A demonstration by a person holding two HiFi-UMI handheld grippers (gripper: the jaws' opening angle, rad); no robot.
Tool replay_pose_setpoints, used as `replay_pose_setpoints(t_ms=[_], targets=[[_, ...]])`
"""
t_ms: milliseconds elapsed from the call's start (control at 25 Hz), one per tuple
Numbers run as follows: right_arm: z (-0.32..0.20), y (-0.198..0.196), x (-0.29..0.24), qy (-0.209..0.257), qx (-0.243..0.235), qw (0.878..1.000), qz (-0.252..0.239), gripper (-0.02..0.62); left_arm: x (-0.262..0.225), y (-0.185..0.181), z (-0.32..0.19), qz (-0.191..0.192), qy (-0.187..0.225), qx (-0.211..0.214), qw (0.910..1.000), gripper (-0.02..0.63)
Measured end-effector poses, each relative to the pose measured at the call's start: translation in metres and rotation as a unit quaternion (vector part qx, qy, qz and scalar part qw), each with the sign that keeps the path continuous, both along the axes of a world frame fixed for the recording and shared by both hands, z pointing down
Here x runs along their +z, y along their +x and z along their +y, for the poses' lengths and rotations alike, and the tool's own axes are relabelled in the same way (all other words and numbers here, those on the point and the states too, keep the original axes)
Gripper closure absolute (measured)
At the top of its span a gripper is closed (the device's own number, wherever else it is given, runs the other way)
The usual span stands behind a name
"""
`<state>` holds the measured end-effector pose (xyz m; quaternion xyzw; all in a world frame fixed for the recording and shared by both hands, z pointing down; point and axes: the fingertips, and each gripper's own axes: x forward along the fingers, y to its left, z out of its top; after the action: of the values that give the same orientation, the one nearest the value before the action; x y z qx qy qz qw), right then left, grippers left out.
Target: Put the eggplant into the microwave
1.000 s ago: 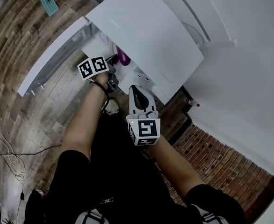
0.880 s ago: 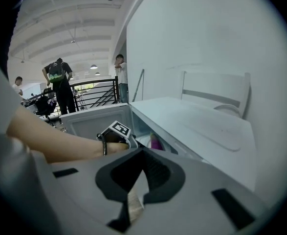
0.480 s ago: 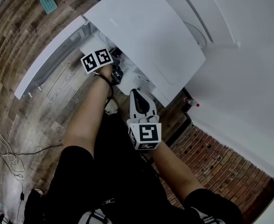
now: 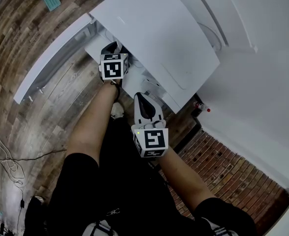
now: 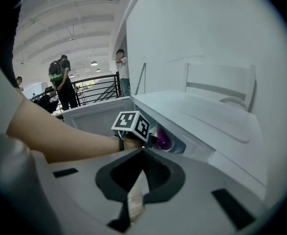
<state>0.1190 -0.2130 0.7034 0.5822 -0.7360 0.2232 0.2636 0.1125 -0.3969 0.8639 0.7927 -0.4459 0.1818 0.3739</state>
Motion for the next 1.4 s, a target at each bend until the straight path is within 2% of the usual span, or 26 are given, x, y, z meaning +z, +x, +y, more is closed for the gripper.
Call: replay_pose_setpoints(t_ms=[80,160,280,320,360,400,440,560,720,880,1040,1200,1400], targets=[[0.001,-0.001,0.002,-0.004,-0.001,1.0,0.001,0.589,0.0,-0.004,-0.002,-0.029,0.02,0.002,0.9994,0.443],[0.001,-0.001,0.003,-0.006,-0.001,1.0,0.0,0.589,0.0,-0.007,-0.003,-0.037,0.035,-0.002,0.9987,0.386],[-0.001,0.0,0.004,-0.005,0.0,1.0,-0.002,0.589,0.0,-0.014,-0.002,-0.031,0.042,-0.009,0.9986,0.384],[-0.002,0.001,0.003,-0.003,0.0,1.0,-0.003,0.589,-0.002,-0.017,-0.001,-0.031,0.047,-0.011,0.9984,0.388],[-0.003,0.001,0.003,-0.002,0.002,1.0,-0.004,0.589,-0.006,-0.021,0.0,-0.031,0.055,-0.014,0.9979,0.45],[-0.004,0.002,0.003,0.0,0.005,1.0,-0.005,0.589,-0.01,-0.025,0.002,-0.03,0.063,-0.018,0.9974,0.568],[-0.005,0.003,0.002,0.002,0.009,1.0,-0.007,0.589,-0.016,-0.028,0.004,-0.021,0.069,-0.02,0.9972,0.606],[-0.008,0.001,0.001,0.01,0.019,1.0,-0.013,0.589,-0.031,-0.034,0.018,0.011,0.071,-0.007,0.9974,0.606],[-0.015,-0.005,-0.001,0.018,0.027,0.999,-0.022,0.589,-0.046,-0.053,0.042,0.001,0.063,0.018,0.9979,0.607],[-0.019,-0.01,-0.016,0.027,0.028,0.999,-0.027,0.588,-0.082,-0.072,0.074,-0.003,0.067,0.032,0.9972,0.607],[-0.022,-0.01,-0.045,0.037,0.029,0.998,-0.041,0.588,-0.134,-0.081,0.103,-0.005,0.074,0.042,0.9963,0.607],[-0.021,-0.009,-0.085,0.036,0.039,0.994,-0.095,0.589,-0.195,-0.079,0.126,0.027,0.069,0.04,0.9965,0.607],[-0.023,-0.006,-0.146,0.077,0.023,0.994,-0.078,0.589,-0.274,-0.08,0.142,0.034,0.082,0.038,0.9953,0.607]])
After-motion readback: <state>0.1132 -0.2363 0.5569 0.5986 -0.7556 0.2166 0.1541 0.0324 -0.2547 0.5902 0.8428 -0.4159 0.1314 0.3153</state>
